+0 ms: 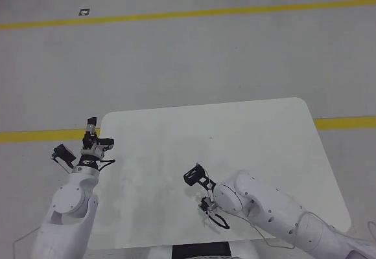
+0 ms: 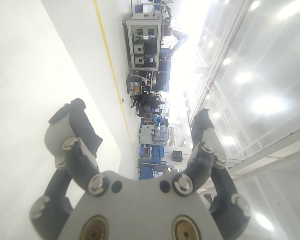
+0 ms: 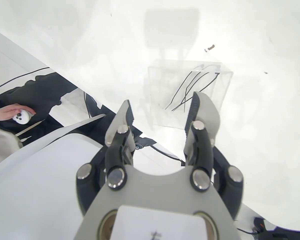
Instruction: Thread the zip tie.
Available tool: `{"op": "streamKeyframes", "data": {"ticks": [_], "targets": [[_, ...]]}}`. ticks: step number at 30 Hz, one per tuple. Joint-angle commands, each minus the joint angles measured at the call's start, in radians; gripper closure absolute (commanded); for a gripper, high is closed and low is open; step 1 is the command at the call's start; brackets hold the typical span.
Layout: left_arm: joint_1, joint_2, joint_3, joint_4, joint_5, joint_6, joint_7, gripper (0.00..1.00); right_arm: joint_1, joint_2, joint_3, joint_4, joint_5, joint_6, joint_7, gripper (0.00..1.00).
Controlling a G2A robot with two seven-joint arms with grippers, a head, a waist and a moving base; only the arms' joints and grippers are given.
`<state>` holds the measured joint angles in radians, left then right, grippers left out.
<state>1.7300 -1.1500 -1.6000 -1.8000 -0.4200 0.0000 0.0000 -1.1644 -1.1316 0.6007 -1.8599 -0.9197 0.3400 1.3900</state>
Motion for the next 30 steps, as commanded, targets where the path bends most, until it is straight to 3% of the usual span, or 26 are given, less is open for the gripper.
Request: {"op": "streamKeyframes", "data": {"ticks": [1,13,30], "targets": [[0.000,0.000,0.000,0.000,0.000,0.000,0.000,0.00,-0.003,0.000,0.003,0.000,-0.005,0.000,0.000,0.79],[0.000,0.000,0.000,0.000,0.000,0.000,0.000,0.00,-0.023,-0.015,0.023,0.023,-0.046,0.000,0.000,0.81],[0.000,0.000,0.000,0.000,0.000,0.000,0.000,0.00,-0.004,-0.055,-0.022,0.110,-0.043,0.000,0.000,0.76]]}}
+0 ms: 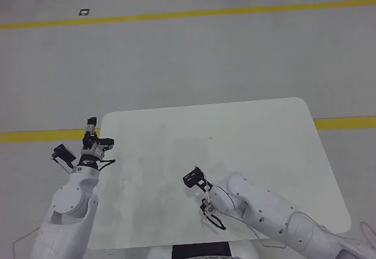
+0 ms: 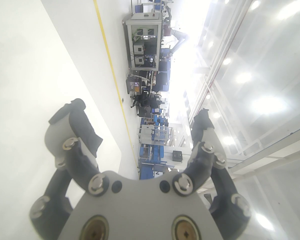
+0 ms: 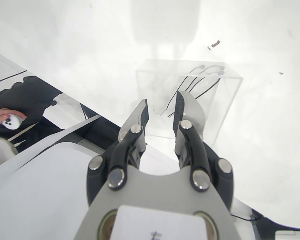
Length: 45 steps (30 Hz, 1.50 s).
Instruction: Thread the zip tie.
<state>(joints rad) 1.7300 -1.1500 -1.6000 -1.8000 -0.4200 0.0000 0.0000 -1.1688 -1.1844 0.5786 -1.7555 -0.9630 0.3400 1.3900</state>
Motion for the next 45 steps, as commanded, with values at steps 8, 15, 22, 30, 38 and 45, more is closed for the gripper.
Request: {"op": "streamKeyframes", "data": {"ticks": [8,15,22,30,38,45], "targets": [[0.000,0.000,0.000,0.000,0.000,0.000,0.000,0.00,-0.004,-0.019,0.008,0.036,-0.017,0.000,0.000,0.78],[0.000,0.000,0.000,0.000,0.000,0.000,0.000,0.00,-0.014,-0.031,0.017,0.052,-0.039,0.000,0.000,0.78],[0.000,0.000,0.000,0.000,0.000,0.000,0.000,0.00,-0.018,-0.042,0.020,0.069,-0.057,0.000,0.000,0.80],[0.000,0.000,0.000,0.000,0.000,0.000,0.000,0.00,-0.022,-0.054,0.026,0.088,-0.076,0.000,0.000,0.80],[0.000,0.000,0.000,0.000,0.000,0.000,0.000,0.00,-0.028,-0.063,0.031,0.092,-0.100,0.000,0.000,0.81],[0.000,0.000,0.000,0.000,0.000,0.000,0.000,0.00,-0.044,-0.066,0.036,0.061,-0.130,0.000,0.000,0.81]]}}
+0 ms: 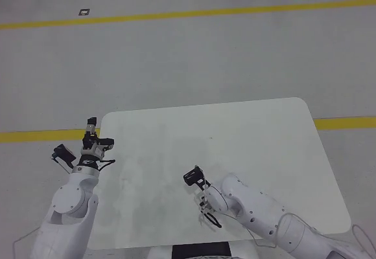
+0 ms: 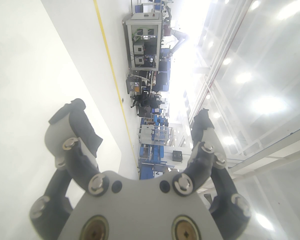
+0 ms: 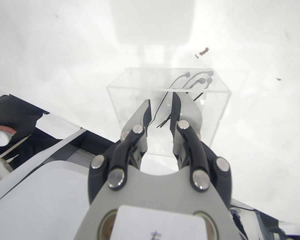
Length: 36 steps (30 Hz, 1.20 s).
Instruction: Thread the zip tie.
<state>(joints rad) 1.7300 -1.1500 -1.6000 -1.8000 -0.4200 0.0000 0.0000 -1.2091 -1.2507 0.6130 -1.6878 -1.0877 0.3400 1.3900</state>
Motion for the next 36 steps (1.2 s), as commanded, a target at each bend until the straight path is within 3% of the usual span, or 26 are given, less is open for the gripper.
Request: {"op": "streamKeyframes", "data": {"ticks": [1,6,30,36], "targets": [[0.000,0.000,0.000,0.000,0.000,0.000,0.000,0.00,-0.007,0.001,0.002,-0.013,-0.011,0.000,0.000,0.81],[0.000,0.000,0.000,0.000,0.000,0.000,0.000,0.00,-0.022,0.004,0.001,-0.033,-0.028,0.000,0.000,0.81],[0.000,0.000,0.000,0.000,0.000,0.000,0.000,0.00,0.003,-0.018,-0.017,0.033,-0.030,0.000,0.000,0.80],[0.000,0.000,0.000,0.000,0.000,0.000,0.000,0.00,-0.004,-0.025,-0.012,0.029,-0.057,0.000,0.000,0.95]]}}
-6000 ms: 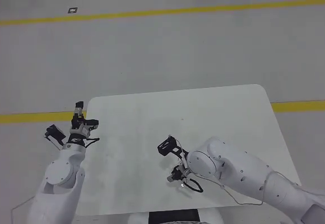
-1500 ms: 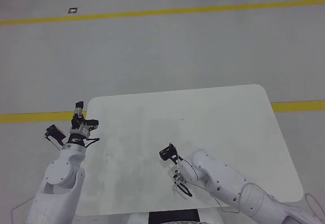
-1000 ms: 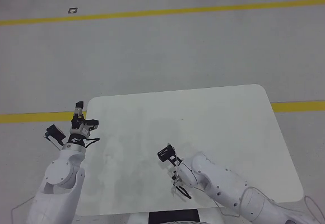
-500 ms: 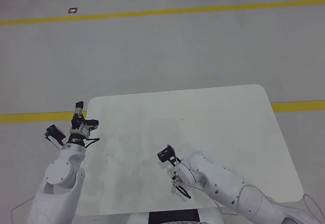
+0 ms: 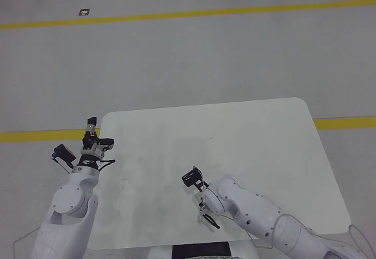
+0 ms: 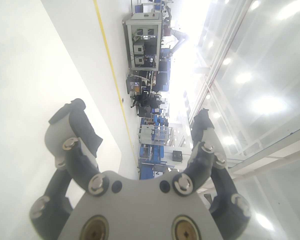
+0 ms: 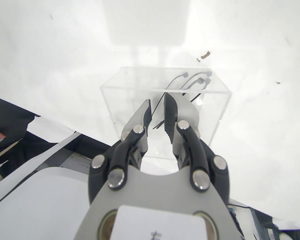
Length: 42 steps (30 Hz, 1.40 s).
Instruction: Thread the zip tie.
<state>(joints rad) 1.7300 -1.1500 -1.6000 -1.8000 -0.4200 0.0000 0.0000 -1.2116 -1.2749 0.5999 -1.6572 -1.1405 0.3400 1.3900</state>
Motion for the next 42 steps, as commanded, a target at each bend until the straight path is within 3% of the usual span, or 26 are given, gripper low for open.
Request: {"op": "streamKeyframes", "data": {"ticks": [1,24,26,27,42], "targets": [[0.000,0.000,0.000,0.000,0.000,0.000,0.000,0.00,-0.005,-0.002,0.004,-0.003,-0.011,0.000,0.000,0.96],[0.000,0.000,0.000,0.000,0.000,0.000,0.000,0.00,-0.039,-0.006,0.020,-0.032,-0.060,0.000,0.000,1.00],[0.000,0.000,0.000,0.000,0.000,0.000,0.000,0.00,-0.038,-0.006,0.019,-0.030,-0.057,0.000,0.000,0.84],[0.000,0.000,0.000,0.000,0.000,0.000,0.000,0.00,-0.038,-0.006,0.018,-0.029,-0.056,0.000,0.000,0.81],[0.000,0.000,0.000,0.000,0.000,0.000,0.000,0.00,-0.031,-0.009,0.005,-0.026,-0.057,0.000,0.000,0.82]]}}
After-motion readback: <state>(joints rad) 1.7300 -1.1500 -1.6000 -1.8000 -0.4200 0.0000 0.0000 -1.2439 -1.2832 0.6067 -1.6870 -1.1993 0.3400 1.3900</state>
